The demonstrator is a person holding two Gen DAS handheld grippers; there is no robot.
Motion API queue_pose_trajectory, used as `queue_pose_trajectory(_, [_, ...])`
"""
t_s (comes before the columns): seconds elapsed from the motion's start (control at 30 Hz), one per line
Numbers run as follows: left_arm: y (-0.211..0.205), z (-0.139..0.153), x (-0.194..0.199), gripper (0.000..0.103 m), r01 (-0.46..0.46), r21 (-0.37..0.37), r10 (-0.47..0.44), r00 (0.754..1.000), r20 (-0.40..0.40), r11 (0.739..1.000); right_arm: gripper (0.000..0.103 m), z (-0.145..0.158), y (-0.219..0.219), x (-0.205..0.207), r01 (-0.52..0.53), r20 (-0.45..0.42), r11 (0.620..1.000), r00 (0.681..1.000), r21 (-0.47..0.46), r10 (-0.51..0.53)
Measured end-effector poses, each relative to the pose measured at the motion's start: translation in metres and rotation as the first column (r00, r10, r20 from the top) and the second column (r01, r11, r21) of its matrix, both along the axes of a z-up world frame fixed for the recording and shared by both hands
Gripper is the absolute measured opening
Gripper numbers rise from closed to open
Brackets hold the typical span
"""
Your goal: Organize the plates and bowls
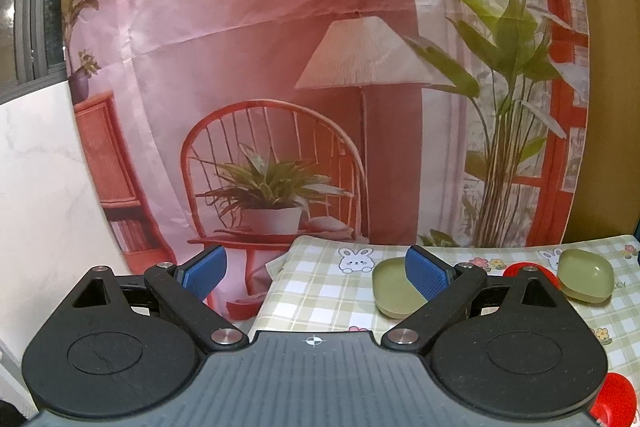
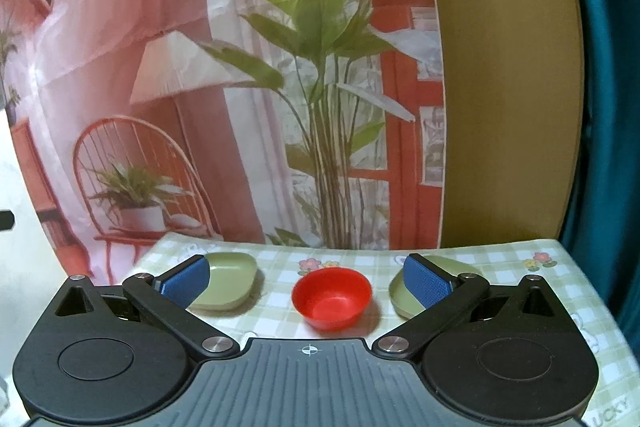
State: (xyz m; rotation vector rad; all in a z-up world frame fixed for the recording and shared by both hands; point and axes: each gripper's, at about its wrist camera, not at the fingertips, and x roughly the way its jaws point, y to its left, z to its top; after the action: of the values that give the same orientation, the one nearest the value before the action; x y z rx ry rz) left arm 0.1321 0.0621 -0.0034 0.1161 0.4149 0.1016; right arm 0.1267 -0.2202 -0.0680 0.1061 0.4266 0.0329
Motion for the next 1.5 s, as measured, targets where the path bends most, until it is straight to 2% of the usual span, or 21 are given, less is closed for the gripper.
queue_pose_trajectory(0.17, [-0.007,-0.011,0.007,0.097,0.022,-0.029,-0.023,1.0,-0.02,0.999,0.103,-0.008,-0.008,0.003,-0.018,-0.018,1.0,1.0,0.019,0.019])
queue_pose_trajectory(0.33, [-0.028,-0.028,0.013,0.097,0.054,-0.013,-0.055,0.997,-0.054,0.998,0.101,-0.02,-0.018,0.002,-0.009,-0.039,1.0,0.999,-0.005,0.009])
queue_pose_trajectory(0.47, [-0.036,-0.041,0.016,0.097,0.076,-0.04,-0.079,0.994,-0.078,0.996,0.097,-0.026,-0.026,0.0,-0.01,-0.046,1.0,0.999,-0.004,0.009])
queue_pose_trajectory(0.93, [-0.048,-0.061,0.032,0.096,0.089,-0.025,-0.091,0.987,-0.132,0.996,0.082,-0.04,-0.021,0.016,-0.038,-0.079,0.999,0.996,-0.008,0.037])
queue_pose_trajectory(1.23, [-0.053,-0.034,0.045,0.095,0.092,-0.011,-0.093,0.993,-0.077,0.996,0.082,-0.011,-0.034,0.029,-0.014,-0.012,1.0,1.0,-0.003,0.014])
queue_pose_trajectory(1.5, [-0.096,0.002,0.059,0.095,0.176,0.017,-0.175,0.984,-0.006,0.984,0.082,0.019,-0.084,0.042,0.064,0.06,0.998,0.996,-0.012,-0.064])
